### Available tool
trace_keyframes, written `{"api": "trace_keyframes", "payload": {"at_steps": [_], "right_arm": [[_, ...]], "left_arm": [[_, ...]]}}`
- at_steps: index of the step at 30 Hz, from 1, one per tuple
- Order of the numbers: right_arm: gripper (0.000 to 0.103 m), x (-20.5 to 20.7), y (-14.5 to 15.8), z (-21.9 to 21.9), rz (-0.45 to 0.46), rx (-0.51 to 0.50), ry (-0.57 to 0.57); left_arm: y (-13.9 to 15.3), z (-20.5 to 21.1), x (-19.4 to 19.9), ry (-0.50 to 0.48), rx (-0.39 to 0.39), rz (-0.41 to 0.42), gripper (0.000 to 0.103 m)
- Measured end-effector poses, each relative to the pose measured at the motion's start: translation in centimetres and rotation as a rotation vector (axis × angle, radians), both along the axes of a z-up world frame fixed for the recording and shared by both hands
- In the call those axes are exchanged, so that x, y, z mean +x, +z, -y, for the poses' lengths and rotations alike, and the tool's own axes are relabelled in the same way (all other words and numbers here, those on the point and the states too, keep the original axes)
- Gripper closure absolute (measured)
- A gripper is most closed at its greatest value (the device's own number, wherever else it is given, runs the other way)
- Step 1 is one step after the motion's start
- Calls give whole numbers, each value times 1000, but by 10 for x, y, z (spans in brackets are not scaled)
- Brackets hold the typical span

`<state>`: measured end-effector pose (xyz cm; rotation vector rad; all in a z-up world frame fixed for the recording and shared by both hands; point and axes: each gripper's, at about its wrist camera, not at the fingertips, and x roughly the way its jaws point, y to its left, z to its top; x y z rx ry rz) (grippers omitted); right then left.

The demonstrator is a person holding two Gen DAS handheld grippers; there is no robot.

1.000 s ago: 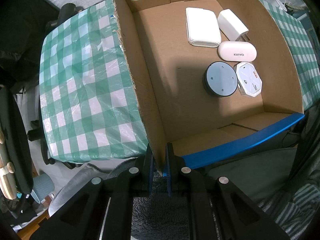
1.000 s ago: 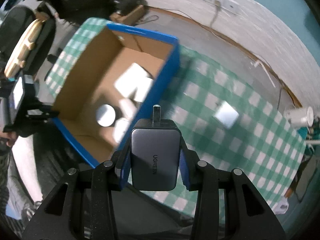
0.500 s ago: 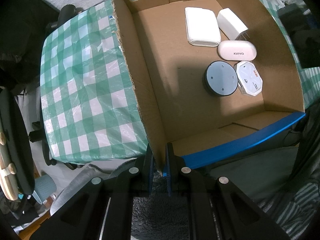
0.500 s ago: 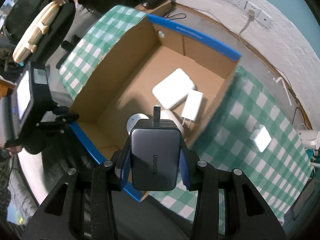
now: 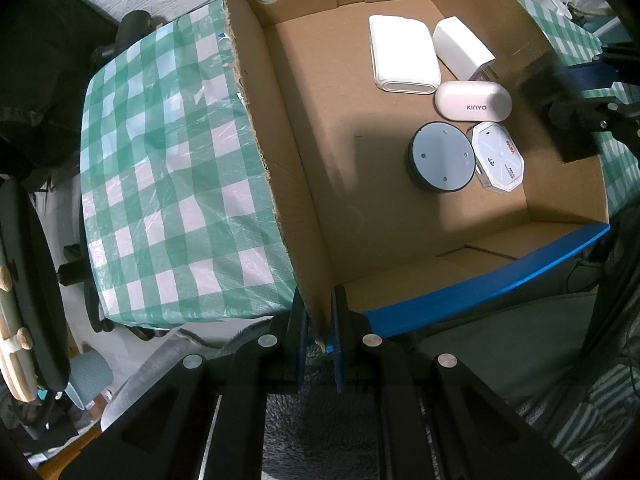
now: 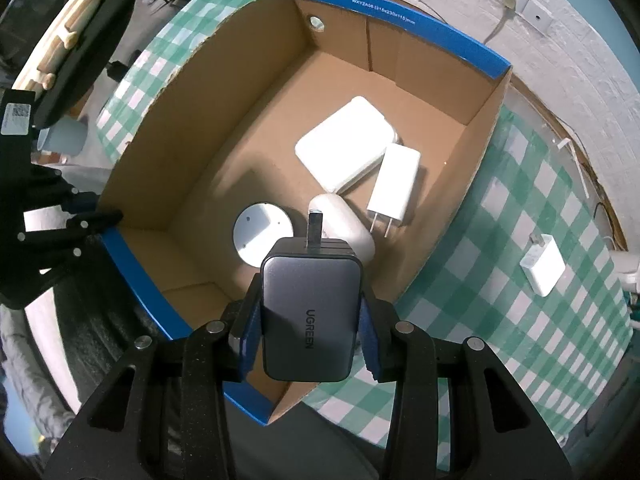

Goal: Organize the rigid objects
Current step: 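Carry the grey UGREEN charger with the right gripper and release it into the box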

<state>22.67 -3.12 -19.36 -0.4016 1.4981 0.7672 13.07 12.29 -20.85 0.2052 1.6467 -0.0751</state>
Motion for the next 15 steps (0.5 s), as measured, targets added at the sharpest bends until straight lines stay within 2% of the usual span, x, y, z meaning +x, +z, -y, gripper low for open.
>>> {"api": "trace_keyframes", "payload": {"at_steps": [4,9,15], "right_arm": [[62,2,5,3,45,-12,1],[61,7,13,12,36,29,-33],[53,9,24,23,45,47,-58]], "left_arm": [[0,0,-1,-4,6,3,94],[0,0,-1,-5,3,3,93],[0,1,-2,-6,5,4,93]]}}
